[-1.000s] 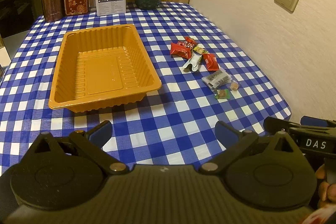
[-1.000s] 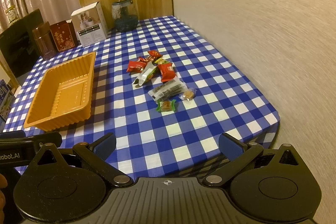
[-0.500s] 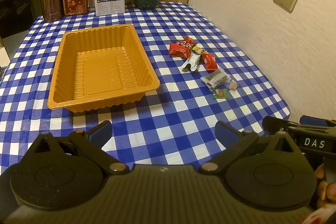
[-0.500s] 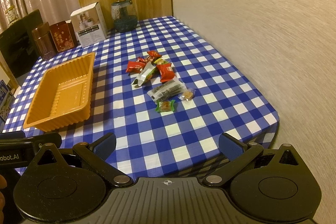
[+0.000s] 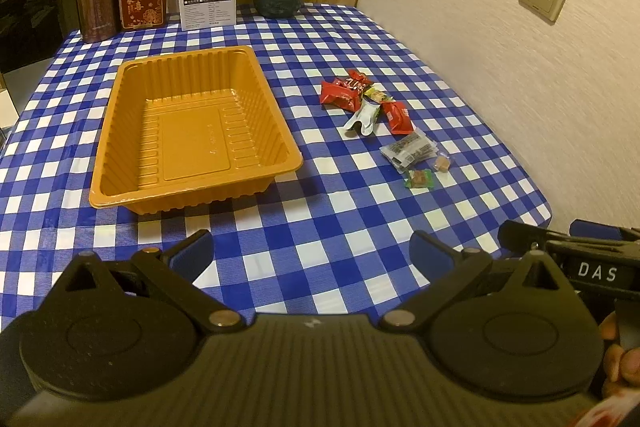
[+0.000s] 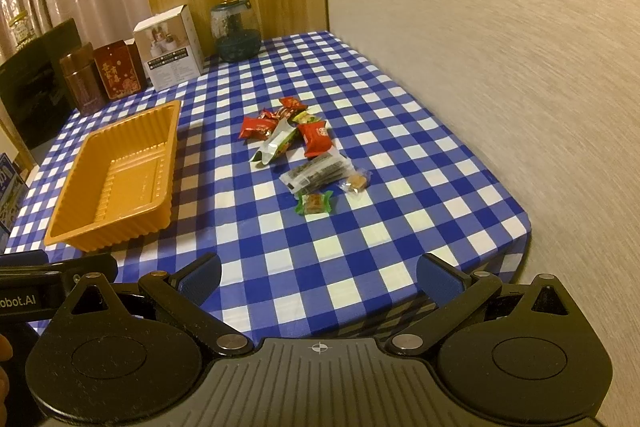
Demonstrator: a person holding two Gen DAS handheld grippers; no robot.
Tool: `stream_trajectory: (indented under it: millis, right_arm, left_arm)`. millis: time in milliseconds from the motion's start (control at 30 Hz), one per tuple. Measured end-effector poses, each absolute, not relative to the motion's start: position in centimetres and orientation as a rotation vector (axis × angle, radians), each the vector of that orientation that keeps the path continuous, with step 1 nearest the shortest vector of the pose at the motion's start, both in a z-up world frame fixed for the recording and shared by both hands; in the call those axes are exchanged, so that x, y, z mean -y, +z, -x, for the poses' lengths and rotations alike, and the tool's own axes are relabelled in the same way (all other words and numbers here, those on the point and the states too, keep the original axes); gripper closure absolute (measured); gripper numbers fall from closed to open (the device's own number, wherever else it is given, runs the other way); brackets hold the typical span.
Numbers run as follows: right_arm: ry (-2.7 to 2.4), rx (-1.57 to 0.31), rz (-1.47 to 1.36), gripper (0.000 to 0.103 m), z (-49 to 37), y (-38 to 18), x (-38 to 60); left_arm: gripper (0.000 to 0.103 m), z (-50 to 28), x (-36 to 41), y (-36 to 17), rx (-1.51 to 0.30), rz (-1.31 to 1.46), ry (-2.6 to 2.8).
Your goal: Organize snacks
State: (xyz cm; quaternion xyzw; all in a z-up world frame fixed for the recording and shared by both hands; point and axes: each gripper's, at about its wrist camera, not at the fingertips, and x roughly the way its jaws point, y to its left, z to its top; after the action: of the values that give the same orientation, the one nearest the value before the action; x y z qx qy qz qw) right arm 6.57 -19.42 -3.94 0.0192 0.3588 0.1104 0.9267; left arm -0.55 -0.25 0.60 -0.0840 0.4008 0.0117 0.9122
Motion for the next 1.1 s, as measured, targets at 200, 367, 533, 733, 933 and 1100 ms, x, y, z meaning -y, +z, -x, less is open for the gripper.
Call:
stream_trajectory:
  millis: [200, 367, 533, 733, 933, 1100]
  right_arm:
    - [0.227, -0.736, -0.041, 0.000, -6.62, -3.95, 19.44]
    - [0.226, -0.736, -0.040, 0.000, -6.63, -3.95, 19.47]
    - [0.226, -0.736, -0.040, 0.000, -6.63, -3.99, 19.49]
    - [0.226, -0.736, -0.040, 0.000, -6.67, -3.97, 19.59]
    - [0.225, -0.736, -0.041, 0.000, -6.68, -3.96, 19.60]
    - [0.219, -0.735, -0.049, 0.000, -6.91, -4.13, 20.03]
  left_arm:
    - [0.000, 0.54, 0.32, 0.60, -0.825, 0.173, 0.025]
    - [0.000, 0.52, 0.35, 0.60, -0.826, 0.173, 0.025]
    - [0.000, 0.51, 0.41, 0.60, -0.826, 0.173, 0.026]
    - [0.000, 0.57, 0.75, 0.70, -0.825, 0.173, 0.023]
    - [0.000, 0.57, 0.71, 0.69, -0.825, 0.174, 0.024]
    - [0.000, 0.44, 0.93, 0.59, -0.828, 0.177, 0.021]
